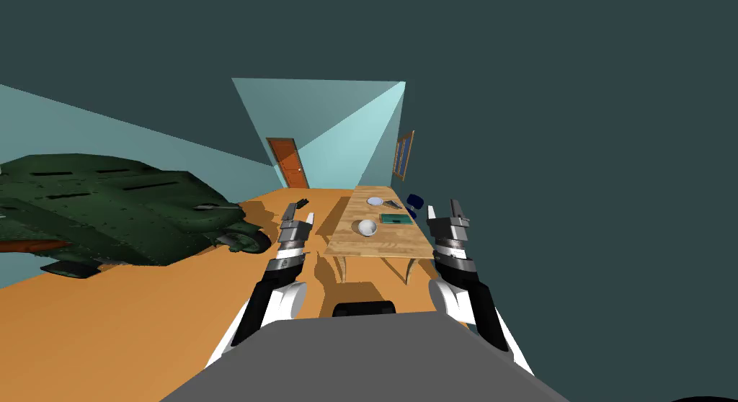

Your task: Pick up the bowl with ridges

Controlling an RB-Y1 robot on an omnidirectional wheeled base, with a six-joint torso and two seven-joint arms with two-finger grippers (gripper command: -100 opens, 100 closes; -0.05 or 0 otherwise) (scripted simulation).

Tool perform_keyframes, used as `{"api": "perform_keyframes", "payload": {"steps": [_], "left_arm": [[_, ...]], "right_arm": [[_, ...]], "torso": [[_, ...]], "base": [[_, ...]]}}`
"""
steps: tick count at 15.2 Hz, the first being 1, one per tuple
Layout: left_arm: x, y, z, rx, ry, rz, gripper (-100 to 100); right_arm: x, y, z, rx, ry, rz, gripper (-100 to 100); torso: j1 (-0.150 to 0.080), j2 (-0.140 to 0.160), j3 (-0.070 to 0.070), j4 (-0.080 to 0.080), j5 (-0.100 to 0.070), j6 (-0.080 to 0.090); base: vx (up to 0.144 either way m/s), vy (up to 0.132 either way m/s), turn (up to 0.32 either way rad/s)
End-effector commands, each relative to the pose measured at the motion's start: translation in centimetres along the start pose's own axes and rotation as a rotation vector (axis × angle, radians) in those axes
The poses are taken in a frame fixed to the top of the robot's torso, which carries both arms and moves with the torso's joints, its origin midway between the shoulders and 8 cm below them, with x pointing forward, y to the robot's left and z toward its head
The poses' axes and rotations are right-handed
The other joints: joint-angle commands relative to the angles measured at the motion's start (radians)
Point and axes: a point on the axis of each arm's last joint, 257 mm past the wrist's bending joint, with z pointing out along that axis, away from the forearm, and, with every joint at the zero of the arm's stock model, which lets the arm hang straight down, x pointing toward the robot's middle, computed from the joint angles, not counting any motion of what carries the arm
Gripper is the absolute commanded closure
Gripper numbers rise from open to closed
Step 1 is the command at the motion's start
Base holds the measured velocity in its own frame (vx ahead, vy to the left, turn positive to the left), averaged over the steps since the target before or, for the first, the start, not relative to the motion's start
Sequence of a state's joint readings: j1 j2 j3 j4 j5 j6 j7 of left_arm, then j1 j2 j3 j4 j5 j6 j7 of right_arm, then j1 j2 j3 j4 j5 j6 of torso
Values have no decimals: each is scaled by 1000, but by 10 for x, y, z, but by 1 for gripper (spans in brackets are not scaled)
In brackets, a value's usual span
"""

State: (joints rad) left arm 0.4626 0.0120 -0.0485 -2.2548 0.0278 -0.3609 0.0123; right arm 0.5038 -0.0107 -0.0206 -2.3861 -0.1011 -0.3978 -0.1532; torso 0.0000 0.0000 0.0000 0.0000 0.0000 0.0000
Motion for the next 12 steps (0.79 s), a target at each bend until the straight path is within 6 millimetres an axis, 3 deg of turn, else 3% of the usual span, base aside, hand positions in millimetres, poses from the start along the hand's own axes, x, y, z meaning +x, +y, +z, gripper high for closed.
{"api": "perform_keyframes", "payload": {"steps": [1,7,12], "left_arm": [[2,6,0,-16,28,20,-100],[-4,60,4,-164,107,122,-100],[-13,88,5,-246,113,161,-100]], "right_arm": [[0,0,0,0,0,0,0],[0,0,0,0,0,0,0],[0,0,0,0,0,0,0]], "torso": [[0,0,0,0,0,0],[3,-1,0,0,1,1],[2,-1,-1,0,1,0]], "base": [[1,1,-51],[4,22,-176],[5,27,-152]]}}
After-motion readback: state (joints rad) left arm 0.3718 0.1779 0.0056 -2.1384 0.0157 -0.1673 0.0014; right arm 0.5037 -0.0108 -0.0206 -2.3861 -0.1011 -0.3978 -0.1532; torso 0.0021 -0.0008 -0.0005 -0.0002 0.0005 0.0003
